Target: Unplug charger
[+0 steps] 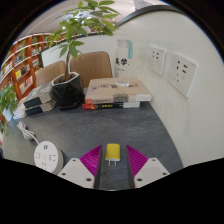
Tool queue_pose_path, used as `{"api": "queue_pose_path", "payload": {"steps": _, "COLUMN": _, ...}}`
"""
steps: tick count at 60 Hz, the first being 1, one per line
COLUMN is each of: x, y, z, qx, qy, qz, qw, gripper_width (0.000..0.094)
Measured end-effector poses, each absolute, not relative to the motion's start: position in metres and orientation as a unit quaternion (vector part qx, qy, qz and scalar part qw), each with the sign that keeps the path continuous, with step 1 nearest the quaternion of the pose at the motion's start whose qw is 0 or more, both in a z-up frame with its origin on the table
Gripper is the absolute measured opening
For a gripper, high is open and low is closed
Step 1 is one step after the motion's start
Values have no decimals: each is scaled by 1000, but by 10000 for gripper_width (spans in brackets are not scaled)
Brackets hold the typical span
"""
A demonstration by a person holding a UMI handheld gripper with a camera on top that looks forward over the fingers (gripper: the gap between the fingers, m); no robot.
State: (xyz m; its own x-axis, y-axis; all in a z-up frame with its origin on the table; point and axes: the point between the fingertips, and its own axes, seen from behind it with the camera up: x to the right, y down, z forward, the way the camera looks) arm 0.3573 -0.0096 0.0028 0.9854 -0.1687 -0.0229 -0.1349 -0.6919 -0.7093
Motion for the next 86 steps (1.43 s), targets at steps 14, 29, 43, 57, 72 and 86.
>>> {"api": "queue_pose_path", "payload": {"steps": 14, "x": 340, "y": -26, "z": 112, "qx": -878, "qy": 108, "qz": -27, "qw": 465, "gripper_width": 830}}
{"api": "queue_pose_path", "payload": {"steps": 29, "x": 252, "y": -91, "z": 252, "qx": -826, "qy": 89, "qz": -7, "qw": 557, "gripper_width": 855}}
{"api": "queue_pose_path", "payload": {"steps": 43, "x": 136, "y": -165, "z": 263, "qx": -825, "qy": 17, "qz": 5, "qw": 564, "gripper_width": 855}}
{"api": "queue_pose_path", "payload": {"steps": 57, "x": 58, "y": -214, "z": 239, "qx": -840, "qy": -5, "qz": 35, "qw": 542, "gripper_width": 855}}
{"api": "queue_pose_path", "payload": {"steps": 72, "x": 32, "y": -240, "z": 223, "qx": -846, "qy": -28, "qz": 42, "qw": 530, "gripper_width": 853}}
{"api": "queue_pose_path", "payload": {"steps": 86, "x": 37, "y": -248, "z": 207, "qx": -852, "qy": -28, "qz": 34, "qw": 522, "gripper_width": 844}}
